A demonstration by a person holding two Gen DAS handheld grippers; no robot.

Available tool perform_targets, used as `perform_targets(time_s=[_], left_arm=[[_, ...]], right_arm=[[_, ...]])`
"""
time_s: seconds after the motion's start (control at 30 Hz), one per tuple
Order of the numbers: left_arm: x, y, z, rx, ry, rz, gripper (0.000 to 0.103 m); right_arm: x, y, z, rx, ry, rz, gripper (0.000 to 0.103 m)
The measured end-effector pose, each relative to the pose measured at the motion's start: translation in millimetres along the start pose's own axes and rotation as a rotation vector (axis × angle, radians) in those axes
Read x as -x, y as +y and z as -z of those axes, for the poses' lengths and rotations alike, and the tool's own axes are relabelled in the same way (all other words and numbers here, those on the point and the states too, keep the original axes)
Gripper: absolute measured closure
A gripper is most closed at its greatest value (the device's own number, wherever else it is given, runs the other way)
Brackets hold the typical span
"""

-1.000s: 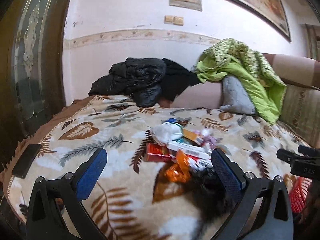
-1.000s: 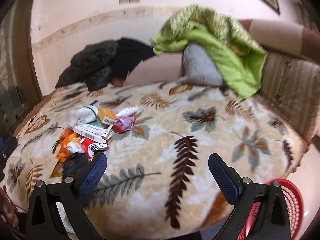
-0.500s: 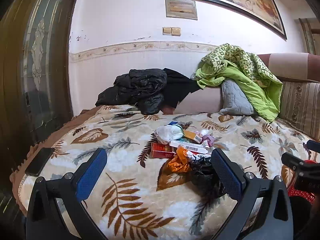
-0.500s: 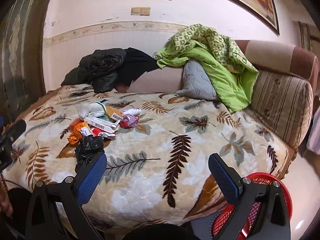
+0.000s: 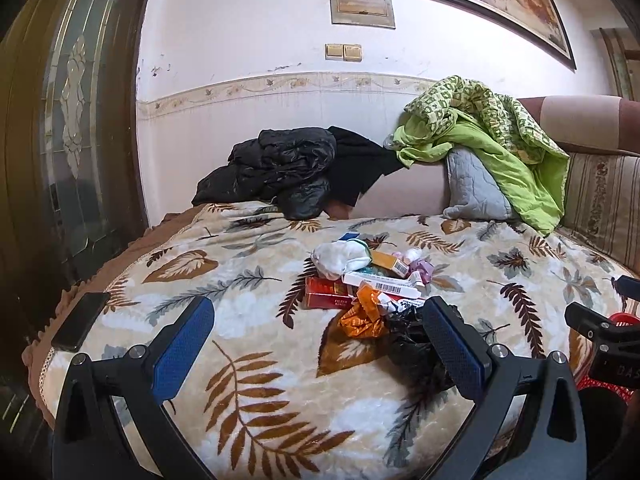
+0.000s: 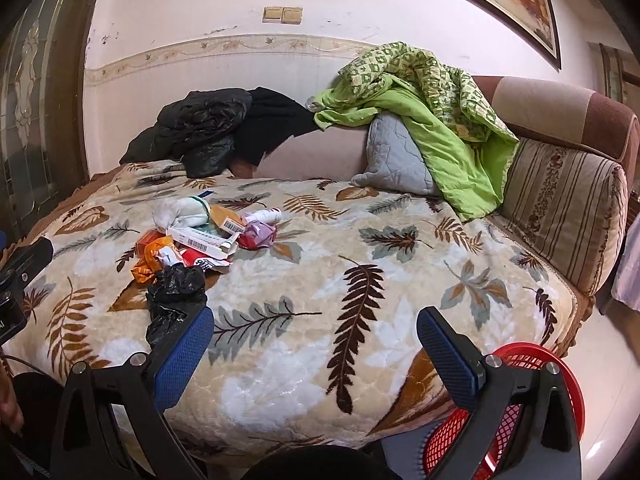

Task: Collect trash

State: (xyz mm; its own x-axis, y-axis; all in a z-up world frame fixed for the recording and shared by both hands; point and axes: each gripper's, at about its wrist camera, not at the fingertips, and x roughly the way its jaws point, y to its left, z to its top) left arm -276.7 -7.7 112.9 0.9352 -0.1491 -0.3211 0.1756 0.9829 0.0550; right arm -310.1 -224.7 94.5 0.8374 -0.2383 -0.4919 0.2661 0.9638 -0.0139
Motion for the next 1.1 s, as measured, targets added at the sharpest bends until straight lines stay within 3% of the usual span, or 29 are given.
perform_targets(time_s=[1.1], left_arm=[[-3.7,7.2,-0.3,0.003,0.018,0.002,0.000]], right_arm=[[-2.7,4.6,2.8,0.002,0.012,-0.002,0.001]])
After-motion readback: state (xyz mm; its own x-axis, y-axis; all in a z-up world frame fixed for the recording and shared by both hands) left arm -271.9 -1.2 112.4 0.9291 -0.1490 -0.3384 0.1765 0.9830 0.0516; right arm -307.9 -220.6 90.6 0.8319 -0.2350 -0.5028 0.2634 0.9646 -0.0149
